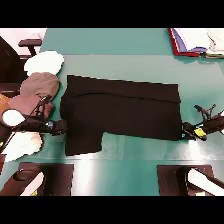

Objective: Fold the shirts.

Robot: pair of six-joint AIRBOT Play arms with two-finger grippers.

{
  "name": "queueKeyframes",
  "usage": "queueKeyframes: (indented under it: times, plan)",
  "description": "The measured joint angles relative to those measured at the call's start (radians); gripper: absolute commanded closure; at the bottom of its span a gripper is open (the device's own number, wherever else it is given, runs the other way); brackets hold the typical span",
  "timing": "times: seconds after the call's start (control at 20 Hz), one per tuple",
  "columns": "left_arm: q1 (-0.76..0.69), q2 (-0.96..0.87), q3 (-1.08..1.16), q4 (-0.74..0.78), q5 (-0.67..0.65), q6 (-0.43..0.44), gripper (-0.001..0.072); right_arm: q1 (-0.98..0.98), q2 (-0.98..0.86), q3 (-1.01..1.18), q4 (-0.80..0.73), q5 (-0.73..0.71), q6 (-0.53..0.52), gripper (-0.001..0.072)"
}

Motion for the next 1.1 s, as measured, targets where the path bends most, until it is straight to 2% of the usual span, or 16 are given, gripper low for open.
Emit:
queueKeyframes:
  times: [0.2, 0.35, 0.45, 0.6, 1.0, 1.05, 1.1]
  plan:
    - [0.000, 0.163, 0.006, 0.042, -0.216, -0.069, 0.0686, 0.028, 0.158, 0.028, -0.115, 0.109, 0.019, 0.0697]
    - [-0.001, 0.207, 0.037, 0.026, -0.274, -0.098, 0.0686, 0.032, 0.262, 0.036, -0.169, 0.145, 0.039, 0.0697]
    - [-0.001, 0.193, 0.076, 0.023, -0.237, -0.099, 0.0686, 0.051, 0.285, 0.058, -0.184, 0.145, 0.051, 0.0698]
    - [-0.001, 0.088, 0.155, 0.061, -0.130, -0.066, 0.0685, 0.109, 0.225, 0.148, -0.194, 0.112, 0.060, 0.0697]
    - [-0.001, -0.420, 0.423, 0.104, 0.124, 0.072, 0.0682, 0.217, -0.210, 0.552, -0.120, -0.018, 0.066, 0.0695]
    - [-0.001, -0.472, 0.449, 0.105, 0.152, 0.080, 0.0677, 0.224, -0.266, 0.597, -0.100, -0.026, 0.066, 0.0672]
    - [-0.001, -0.513, 0.471, 0.107, 0.174, 0.087, 0.0433, 0.228, -0.313, 0.635, -0.080, -0.032, 0.066, 0.0541]
